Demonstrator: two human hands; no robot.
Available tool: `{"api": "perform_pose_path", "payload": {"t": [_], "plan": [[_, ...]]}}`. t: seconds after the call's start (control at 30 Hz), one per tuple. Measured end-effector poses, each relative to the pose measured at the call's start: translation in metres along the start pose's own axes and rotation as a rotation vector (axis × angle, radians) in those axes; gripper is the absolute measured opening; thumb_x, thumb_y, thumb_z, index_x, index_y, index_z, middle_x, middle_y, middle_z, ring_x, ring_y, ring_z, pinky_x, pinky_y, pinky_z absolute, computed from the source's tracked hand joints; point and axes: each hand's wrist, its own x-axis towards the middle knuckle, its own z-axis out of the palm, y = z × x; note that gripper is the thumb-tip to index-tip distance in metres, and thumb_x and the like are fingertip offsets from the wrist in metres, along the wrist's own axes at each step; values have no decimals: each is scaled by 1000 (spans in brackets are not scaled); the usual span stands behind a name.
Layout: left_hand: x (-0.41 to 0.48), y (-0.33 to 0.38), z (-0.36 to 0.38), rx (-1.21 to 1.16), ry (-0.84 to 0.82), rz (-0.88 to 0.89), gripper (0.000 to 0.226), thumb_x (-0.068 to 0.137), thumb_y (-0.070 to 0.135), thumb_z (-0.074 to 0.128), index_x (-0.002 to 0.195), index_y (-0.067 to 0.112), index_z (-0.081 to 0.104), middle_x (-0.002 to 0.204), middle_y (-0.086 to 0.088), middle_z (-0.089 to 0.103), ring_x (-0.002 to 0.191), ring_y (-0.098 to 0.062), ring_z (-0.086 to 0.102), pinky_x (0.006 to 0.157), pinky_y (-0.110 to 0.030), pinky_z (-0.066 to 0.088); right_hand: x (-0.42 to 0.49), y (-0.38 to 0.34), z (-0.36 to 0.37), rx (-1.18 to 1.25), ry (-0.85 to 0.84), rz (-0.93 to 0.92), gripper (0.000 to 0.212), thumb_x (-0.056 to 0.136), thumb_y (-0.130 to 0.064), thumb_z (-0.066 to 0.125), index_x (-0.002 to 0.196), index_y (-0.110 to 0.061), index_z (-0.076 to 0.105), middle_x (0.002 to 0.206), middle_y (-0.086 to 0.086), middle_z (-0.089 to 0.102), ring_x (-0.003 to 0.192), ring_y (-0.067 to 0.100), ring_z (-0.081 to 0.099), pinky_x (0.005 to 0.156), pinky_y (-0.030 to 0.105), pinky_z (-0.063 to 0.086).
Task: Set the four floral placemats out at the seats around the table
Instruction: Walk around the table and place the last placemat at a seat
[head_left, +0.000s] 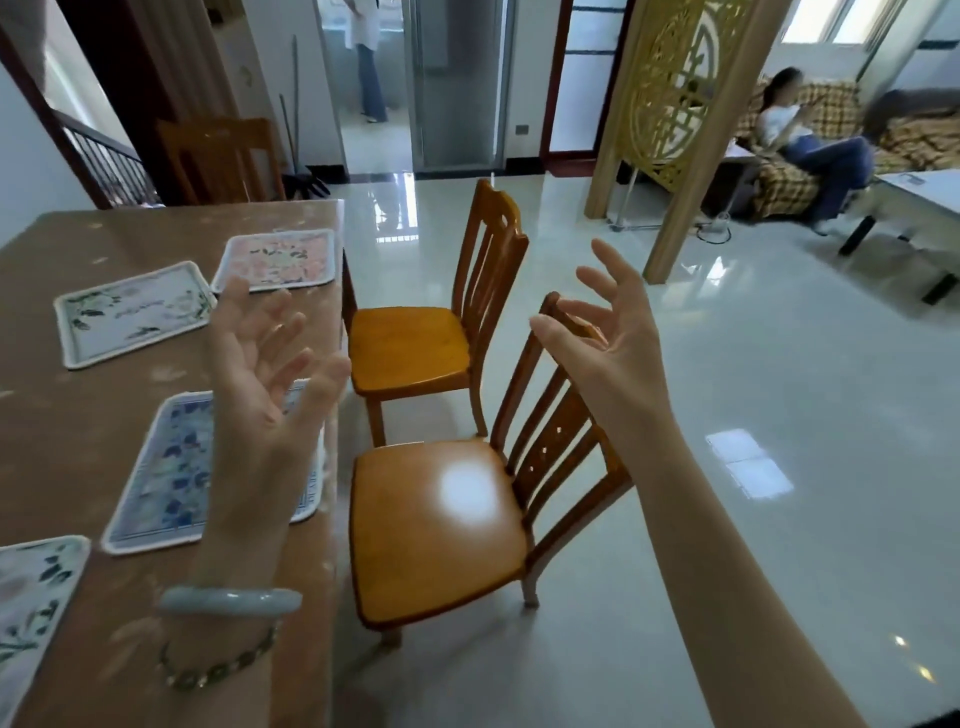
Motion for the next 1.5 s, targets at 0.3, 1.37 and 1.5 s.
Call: {"api": "perform_pose_path", "payload": {"t": [0.3,1.37,1.5], "plan": [[-5,15,116,72,-49,-30,78,82,42,62,147,27,21,147,1,39,133,-10,43,109,-38,39,27,43,-99,-32,63,36,74,81,-27,75,142,-27,34,132,-10,42,109,4,55,78,5,49],[116,-94,463,91,4,-151,75,86,25,68,147,24,25,146,10,41,137,-9,38,112,-37,35,279,274,-300,89,-114,201,69,80,-21,74,139,-31,39,132,-8,50,116,6,55,95,27,50],[132,-115,506,95,45,-193,74,85,28,68,146,31,27,145,15,42,136,-7,38,112,-31,34,319,321,-311,129,-156,240,68,80,-19,74,137,-34,40,131,-10,52,115,3,55,95,26,50]]}}
